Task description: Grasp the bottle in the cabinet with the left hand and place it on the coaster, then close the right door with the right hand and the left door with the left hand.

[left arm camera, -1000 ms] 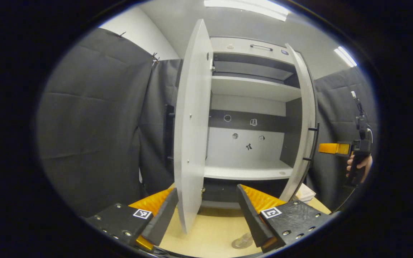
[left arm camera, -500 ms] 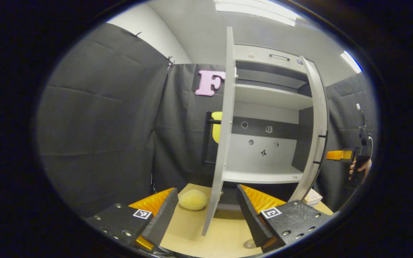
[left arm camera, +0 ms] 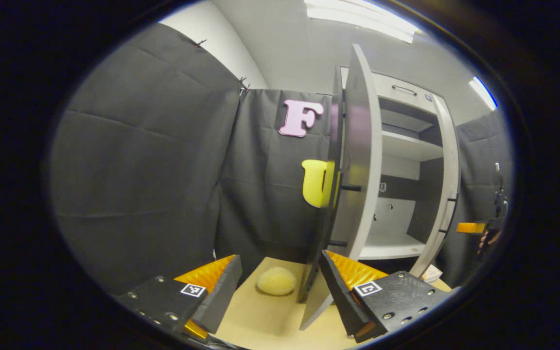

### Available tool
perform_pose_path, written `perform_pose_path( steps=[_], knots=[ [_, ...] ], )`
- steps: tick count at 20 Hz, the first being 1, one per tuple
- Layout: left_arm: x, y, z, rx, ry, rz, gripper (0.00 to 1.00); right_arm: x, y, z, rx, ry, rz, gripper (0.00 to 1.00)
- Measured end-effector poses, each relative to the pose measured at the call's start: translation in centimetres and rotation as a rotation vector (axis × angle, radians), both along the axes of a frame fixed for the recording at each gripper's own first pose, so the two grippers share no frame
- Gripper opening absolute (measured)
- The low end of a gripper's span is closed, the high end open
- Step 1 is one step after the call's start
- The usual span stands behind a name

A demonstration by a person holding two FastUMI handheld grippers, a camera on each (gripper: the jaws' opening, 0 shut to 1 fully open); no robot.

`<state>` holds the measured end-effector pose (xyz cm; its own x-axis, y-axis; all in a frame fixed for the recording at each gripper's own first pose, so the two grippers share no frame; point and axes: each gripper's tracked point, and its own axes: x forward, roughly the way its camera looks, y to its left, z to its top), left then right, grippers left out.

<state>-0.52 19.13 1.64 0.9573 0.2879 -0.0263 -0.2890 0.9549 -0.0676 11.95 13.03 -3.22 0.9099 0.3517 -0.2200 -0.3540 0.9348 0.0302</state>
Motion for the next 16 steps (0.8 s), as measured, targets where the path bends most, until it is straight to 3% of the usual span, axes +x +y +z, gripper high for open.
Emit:
perform_pose_path(
  steps=[8, 12, 16],
  knots=[
    [5.9, 4.5, 3.6, 0.009, -0.057, -0.106, 0.94, -0.3, -1.1, -1.1, -0.006, 0.009, -0.088, 0.97],
    [9.2, 4.4, 4.1, -0.015, -0.062, -0.214, 0.94, -0.7, -1.4, -1.2, -0.001, -0.009, -0.134, 0.97],
    [11.2, 3.0, 4.2, 0.026, -0.039, -0.300, 0.94, -1.3, -2.5, -1.4, -0.002, -0.017, -0.190, 0.96]
  ],
)
